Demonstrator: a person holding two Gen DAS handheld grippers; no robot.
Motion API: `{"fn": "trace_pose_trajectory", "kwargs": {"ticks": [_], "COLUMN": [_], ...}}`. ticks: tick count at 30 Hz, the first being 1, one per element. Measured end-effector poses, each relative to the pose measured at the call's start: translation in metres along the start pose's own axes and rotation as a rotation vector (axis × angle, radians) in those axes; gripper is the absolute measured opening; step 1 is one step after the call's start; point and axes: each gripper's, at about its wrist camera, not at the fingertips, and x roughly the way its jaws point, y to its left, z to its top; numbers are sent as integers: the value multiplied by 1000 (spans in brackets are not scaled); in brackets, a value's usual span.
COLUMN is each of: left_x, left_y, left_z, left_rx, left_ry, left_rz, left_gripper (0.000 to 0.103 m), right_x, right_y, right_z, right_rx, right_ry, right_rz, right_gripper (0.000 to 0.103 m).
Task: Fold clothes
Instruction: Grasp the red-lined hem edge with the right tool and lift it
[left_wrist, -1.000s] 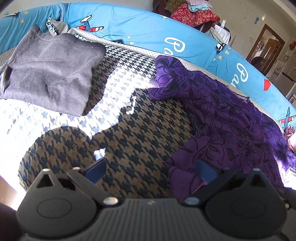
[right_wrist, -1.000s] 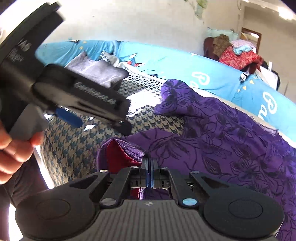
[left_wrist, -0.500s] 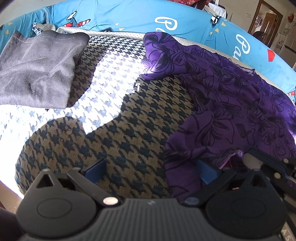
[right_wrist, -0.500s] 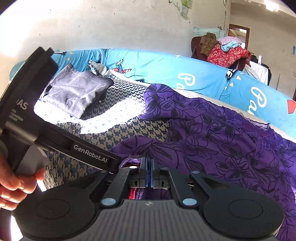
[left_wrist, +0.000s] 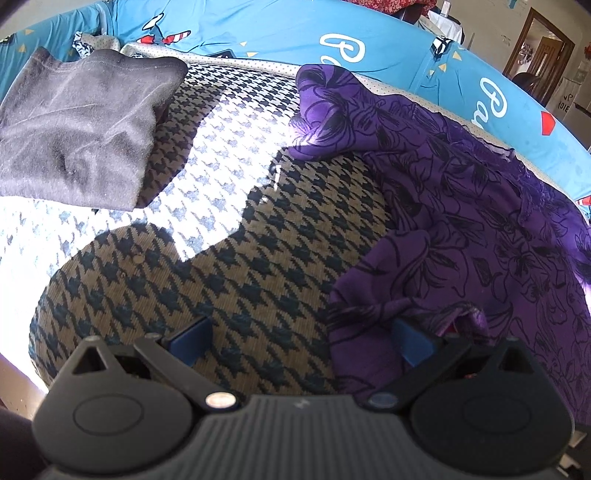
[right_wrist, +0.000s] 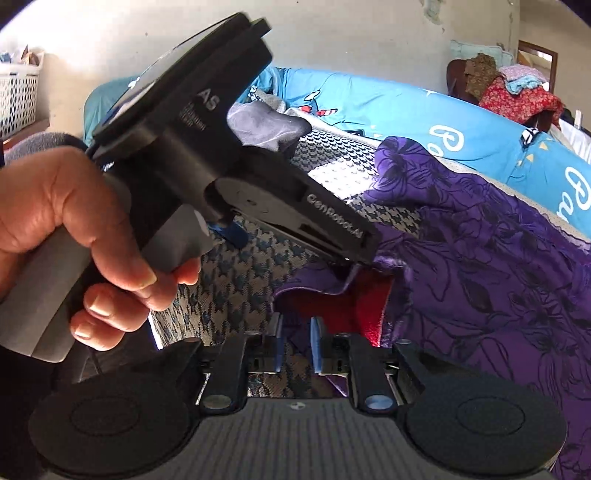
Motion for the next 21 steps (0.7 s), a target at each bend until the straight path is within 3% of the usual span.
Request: {"fn": "trace_pose_trajectory", "kwargs": {"ticks": [4,10,12,15,21], "left_x": [1,0,-2,-13,-36], "left_y": [0,4,6,13,27], "left_z": [1,1,1,3,8], "left_rx": [-3,-19,-34,-67,-127], "left_ry": [3,0,-7,-52,-168], "left_rz": [-3,-20,-33,-59,-83], "left_gripper": [103,103,103,103,103], "right_x": [14,31,33,30,-2], "right_y": [10,17,13,9,17], "right_z": [3,1,2,3,2], "right_rx": [-18,-65,-35,-15,-96], "right_ry": [3,10,8,10,4], "right_rz": [8,-70,-66,-35,95], "right_gripper": [34,33,26,4,3]}}
